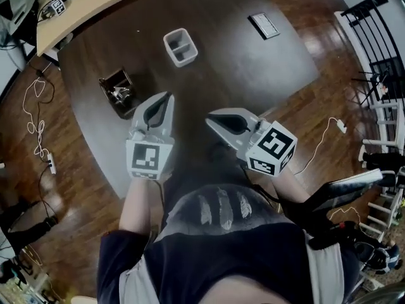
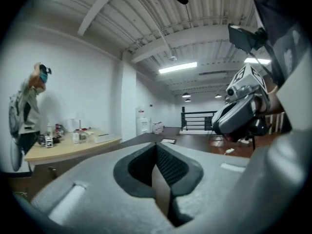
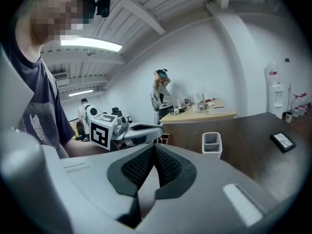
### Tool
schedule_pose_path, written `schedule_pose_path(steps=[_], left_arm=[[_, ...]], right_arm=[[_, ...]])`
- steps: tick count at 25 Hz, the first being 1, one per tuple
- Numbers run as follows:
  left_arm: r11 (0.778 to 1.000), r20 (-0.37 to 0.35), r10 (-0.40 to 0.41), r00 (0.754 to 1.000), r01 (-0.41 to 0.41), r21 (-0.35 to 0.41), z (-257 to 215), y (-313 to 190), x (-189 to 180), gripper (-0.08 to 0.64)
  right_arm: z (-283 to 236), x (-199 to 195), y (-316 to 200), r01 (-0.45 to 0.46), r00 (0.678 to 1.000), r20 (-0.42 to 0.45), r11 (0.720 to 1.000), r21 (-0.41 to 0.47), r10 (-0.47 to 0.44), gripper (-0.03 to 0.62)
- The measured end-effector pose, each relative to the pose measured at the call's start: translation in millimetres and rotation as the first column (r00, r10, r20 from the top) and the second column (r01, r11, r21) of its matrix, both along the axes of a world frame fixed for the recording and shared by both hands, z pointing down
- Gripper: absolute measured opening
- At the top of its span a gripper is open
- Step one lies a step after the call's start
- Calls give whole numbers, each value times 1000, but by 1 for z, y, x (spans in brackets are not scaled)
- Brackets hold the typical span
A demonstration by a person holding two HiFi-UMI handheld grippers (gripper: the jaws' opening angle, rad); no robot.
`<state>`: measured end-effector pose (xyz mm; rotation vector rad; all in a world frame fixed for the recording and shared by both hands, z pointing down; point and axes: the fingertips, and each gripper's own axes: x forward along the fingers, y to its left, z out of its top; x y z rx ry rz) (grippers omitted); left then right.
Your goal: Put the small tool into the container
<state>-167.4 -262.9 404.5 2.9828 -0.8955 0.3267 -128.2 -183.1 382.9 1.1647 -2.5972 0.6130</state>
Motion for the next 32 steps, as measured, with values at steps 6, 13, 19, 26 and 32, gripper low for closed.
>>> schedule_pose_path(steps=[6,13,19,26,32], left_arm=[[943,44,330,943,-332,36,-27,64,112,0],[717,25,688,725,-685,130,-78,176,243,0],[630,66,759,648,-757,173,-88,239,334,-2],[502,144,828,543,-830,244,-100,311,414,-1],[413,118,889,443,-886,212,-102,364,469,-1]], right_arm=[[-18,84,57,-227,974,28,973,50,226,0],[-38,198,135,-450,891,132,884,131,434,0],[-41,291,202,-565,825,143,808,166,547,0],[-70,361,270,-614,785,139,732,295,603,0],[-90,414,327,-682,714,140,637,361,686,0]])
